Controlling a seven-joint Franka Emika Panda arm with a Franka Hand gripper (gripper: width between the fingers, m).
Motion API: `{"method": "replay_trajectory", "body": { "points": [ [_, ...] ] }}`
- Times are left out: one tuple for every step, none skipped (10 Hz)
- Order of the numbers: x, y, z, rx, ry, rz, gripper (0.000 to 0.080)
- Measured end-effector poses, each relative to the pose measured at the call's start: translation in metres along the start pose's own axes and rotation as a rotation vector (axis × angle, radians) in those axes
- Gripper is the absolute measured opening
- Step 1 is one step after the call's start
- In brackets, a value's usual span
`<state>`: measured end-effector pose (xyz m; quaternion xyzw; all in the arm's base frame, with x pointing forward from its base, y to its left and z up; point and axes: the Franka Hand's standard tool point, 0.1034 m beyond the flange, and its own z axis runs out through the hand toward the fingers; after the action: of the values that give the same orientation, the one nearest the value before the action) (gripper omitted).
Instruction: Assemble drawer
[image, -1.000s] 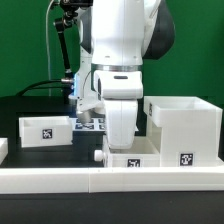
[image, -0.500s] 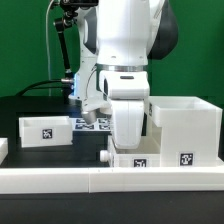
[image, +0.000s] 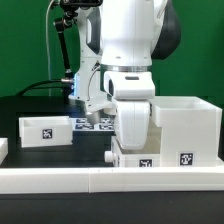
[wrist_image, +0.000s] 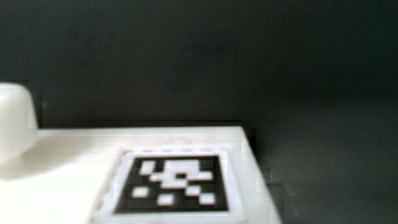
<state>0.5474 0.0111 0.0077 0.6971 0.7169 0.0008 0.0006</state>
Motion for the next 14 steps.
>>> {"method": "replay_trajectory", "body": {
  "points": [
    [0.000,0.000,0.000,0.000,0.000,0.001,0.0042],
    [-0.001,0.000,0.000,0.001,0.000,0.002,0.0042],
    [-0.001,0.000,0.000,0.001,0.000,0.003,0.0219],
    [-0.001,0.000,0.000,0.000,0.000,0.023,0.0356],
    [0.001,0.000,-0.001,0.003,0.000,0.031,0.0356],
    [0.003,0.001,-0.004,0.012,-0.002,0.036,0.0564],
    [0.005,0.004,-0.010,0.003,-0.003,0.045,0.0623],
    [0.006,0.005,-0.017,-0.006,-0.004,0.054,0.0642],
    [0.007,0.005,-0.025,-0.004,-0.008,0.060,0.0642],
    [0.005,0.006,-0.039,0.007,-0.016,0.061,0.0648],
    [-0.001,0.007,-0.051,0.012,-0.023,0.061,0.0648],
    [-0.008,0.010,-0.057,0.012,-0.026,0.061,0.0649],
    [-0.018,0.011,-0.061,0.025,-0.029,0.045,0.0649],
    [-0.029,0.014,-0.066,0.026,-0.031,0.040,0.0649]
  ]
}}
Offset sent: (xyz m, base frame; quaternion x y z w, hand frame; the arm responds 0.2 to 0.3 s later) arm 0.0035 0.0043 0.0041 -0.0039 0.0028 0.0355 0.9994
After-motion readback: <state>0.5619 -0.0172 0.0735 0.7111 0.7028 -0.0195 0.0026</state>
